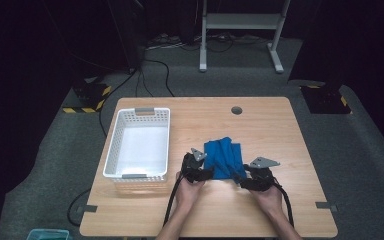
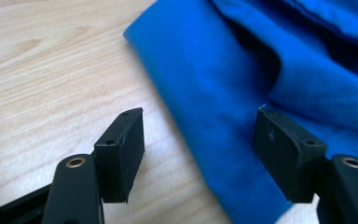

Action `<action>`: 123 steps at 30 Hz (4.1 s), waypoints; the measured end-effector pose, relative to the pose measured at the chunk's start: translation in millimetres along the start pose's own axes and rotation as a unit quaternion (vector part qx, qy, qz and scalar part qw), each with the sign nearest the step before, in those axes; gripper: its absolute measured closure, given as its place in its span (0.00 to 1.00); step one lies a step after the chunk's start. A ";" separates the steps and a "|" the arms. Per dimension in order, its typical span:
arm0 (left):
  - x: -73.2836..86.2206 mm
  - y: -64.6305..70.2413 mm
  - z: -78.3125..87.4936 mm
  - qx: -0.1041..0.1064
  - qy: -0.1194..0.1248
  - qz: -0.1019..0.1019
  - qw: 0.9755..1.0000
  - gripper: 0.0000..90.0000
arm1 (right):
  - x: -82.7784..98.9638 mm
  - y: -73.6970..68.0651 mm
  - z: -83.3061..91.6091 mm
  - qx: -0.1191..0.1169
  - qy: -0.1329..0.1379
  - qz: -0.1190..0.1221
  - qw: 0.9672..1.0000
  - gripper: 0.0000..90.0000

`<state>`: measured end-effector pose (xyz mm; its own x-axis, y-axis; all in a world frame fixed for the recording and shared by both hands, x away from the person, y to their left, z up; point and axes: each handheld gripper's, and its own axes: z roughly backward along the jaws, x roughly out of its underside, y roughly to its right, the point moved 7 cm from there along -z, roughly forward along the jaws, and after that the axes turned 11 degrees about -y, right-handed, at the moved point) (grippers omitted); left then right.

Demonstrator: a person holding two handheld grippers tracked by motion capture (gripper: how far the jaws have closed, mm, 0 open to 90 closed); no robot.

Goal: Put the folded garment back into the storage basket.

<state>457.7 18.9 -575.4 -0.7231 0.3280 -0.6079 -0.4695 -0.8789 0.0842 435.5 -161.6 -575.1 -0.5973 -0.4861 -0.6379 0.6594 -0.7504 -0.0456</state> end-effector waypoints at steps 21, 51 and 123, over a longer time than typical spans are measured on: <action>-21.0 1.9 -20.2 0.029 -0.006 0.016 0.999 0.34 | 17.1 24.6 28.1 -0.008 0.029 -0.024 0.999 0.39; -26.5 8.5 -29.5 0.038 0.002 -0.009 0.999 0.63 | 41.9 100.3 28.1 0.115 -0.014 -0.103 0.988 0.39; -90.4 9.7 68.5 0.035 0.029 -0.119 0.992 0.87 | 46.3 114.0 32.1 0.132 -0.016 -0.122 0.984 0.34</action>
<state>483.9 4.4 -465.6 -0.5574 0.5010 -0.6620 -0.6596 -0.7515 -0.0133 468.4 -284.1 -585.1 -0.7397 -0.2871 -0.6086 0.3555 -0.9346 0.0089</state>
